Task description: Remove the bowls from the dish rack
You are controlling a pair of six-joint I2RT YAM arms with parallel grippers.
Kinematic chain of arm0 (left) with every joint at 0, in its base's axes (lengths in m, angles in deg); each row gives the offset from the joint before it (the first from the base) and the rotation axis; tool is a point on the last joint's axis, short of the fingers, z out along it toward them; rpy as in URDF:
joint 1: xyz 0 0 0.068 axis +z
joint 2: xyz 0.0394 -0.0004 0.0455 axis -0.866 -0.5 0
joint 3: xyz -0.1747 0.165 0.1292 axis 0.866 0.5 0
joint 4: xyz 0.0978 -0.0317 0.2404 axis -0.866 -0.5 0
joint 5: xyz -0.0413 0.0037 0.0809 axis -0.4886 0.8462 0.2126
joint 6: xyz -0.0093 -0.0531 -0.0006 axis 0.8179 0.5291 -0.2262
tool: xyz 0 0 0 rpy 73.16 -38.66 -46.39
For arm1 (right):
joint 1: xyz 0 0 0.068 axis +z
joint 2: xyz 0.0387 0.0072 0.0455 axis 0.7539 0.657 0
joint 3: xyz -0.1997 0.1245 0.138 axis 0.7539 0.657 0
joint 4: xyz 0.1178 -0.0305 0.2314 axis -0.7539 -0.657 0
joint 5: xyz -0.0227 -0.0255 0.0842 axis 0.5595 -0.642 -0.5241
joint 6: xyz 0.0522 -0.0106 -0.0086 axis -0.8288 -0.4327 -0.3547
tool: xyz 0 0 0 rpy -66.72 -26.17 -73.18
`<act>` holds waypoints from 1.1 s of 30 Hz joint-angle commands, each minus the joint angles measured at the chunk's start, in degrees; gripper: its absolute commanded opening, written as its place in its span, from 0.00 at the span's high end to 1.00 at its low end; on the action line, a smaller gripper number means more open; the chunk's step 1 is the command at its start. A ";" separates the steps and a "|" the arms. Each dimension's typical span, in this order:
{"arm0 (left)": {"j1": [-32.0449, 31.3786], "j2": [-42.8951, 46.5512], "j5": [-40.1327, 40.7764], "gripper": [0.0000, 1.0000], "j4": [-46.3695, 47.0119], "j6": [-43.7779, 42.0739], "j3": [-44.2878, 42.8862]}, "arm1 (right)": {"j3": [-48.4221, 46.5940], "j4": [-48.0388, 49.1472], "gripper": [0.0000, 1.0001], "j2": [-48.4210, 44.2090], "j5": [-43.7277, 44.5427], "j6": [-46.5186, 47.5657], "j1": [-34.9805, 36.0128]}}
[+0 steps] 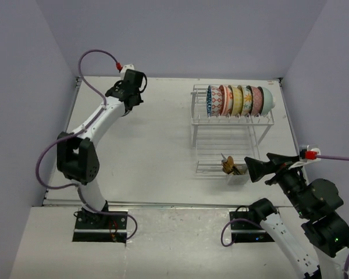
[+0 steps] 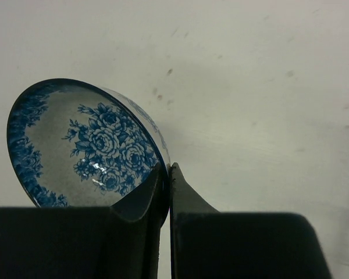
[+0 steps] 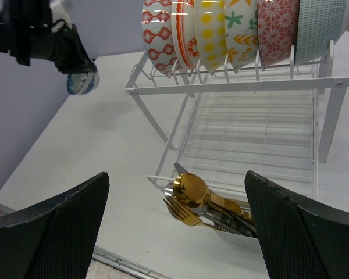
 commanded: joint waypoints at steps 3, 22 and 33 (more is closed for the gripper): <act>3.89 -15.42 0.09 1.00 -11.14 -5.20 -9.68 | -1.56 -0.52 0.01 1.31 -0.62 1.81 0.24; 5.57 -22.21 -1.32 0.76 -8.68 -5.02 -9.87 | -0.42 0.00 0.01 1.49 -2.38 2.16 0.32; 5.13 -10.36 -8.35 0.00 -7.37 -4.50 -6.62 | -0.86 0.71 0.01 1.75 -2.38 2.16 0.32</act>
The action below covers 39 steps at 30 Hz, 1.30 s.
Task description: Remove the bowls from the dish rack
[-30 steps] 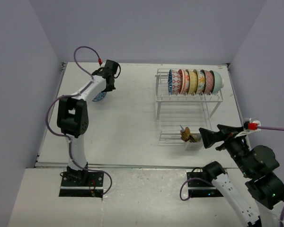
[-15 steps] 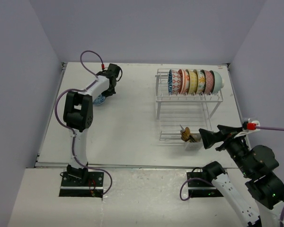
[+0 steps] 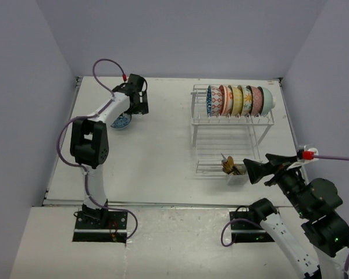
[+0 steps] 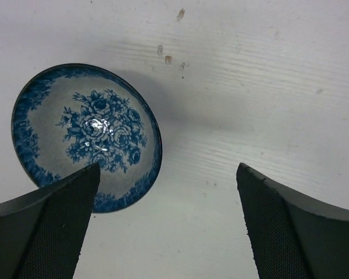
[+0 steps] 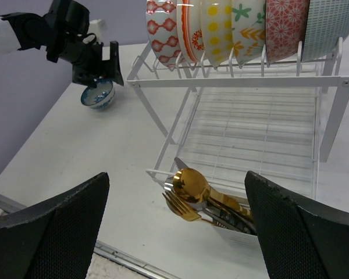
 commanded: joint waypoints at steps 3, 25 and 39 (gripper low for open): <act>-0.12 15.84 -9.39 0.00 8.12 -0.10 4.56 | -0.68 1.80 0.01 2.36 0.29 0.83 0.32; -18.49 31.00 -52.04 0.00 62.64 35.81 20.74 | -5.25 0.57 0.01 10.63 6.01 1.01 0.32; -20.86 18.60 -53.71 0.32 71.53 45.68 16.97 | -4.20 0.84 0.01 10.54 1.08 1.00 0.32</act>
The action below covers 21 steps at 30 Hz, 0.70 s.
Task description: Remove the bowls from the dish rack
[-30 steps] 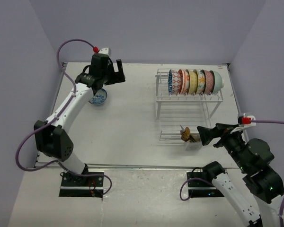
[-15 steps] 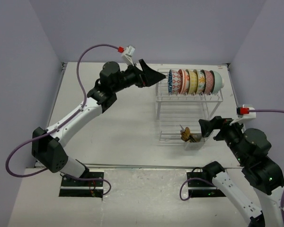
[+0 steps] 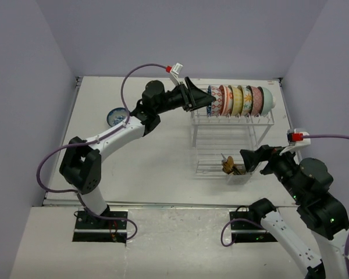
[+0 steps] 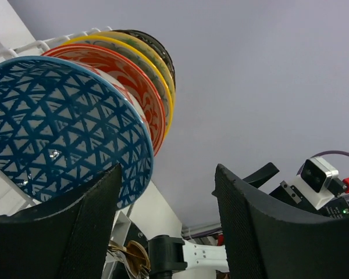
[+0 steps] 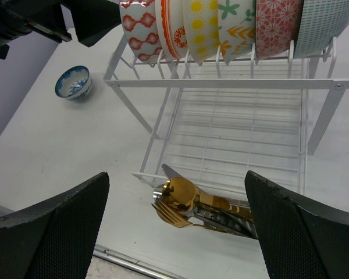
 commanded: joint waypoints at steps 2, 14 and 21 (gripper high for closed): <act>-0.62 -3.75 -2.09 0.40 4.89 3.92 -3.74 | 0.35 1.93 0.01 -0.48 -1.89 0.65 0.32; -1.06 -8.59 -3.58 0.73 7.27 5.86 -7.34 | 1.40 1.93 0.01 -1.36 -2.33 0.83 0.32; -1.06 -9.82 -3.06 0.72 6.48 5.42 -8.66 | 1.40 1.84 0.01 -1.53 -2.59 1.01 0.32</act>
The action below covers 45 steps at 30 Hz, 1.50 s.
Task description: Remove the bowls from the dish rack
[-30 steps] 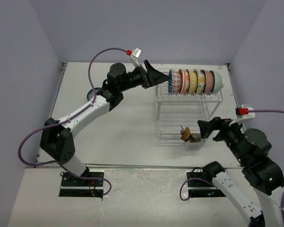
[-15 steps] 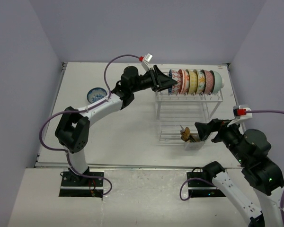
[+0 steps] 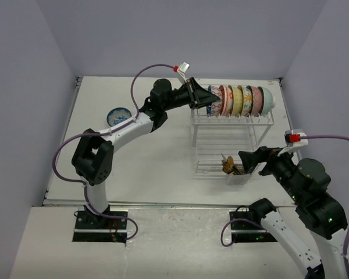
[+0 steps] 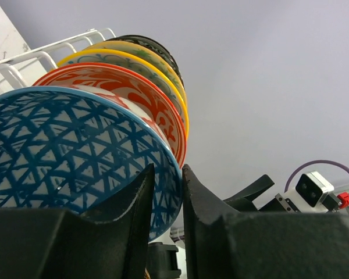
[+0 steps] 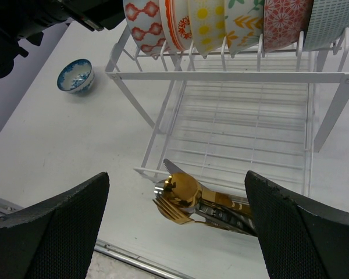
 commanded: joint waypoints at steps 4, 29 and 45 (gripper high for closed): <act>-0.34 -1.45 -0.92 0.93 1.03 -0.25 -3.88 | -0.21 1.40 0.01 -1.21 -1.02 1.16 0.32; -0.34 6.72 2.33 1.00 0.85 -6.13 -4.59 | -2.76 1.40 0.01 -4.55 -3.39 1.95 0.32; -0.16 12.52 13.31 1.00 -11.36 -14.22 -4.67 | -4.08 0.61 0.01 -4.90 -3.83 2.39 0.32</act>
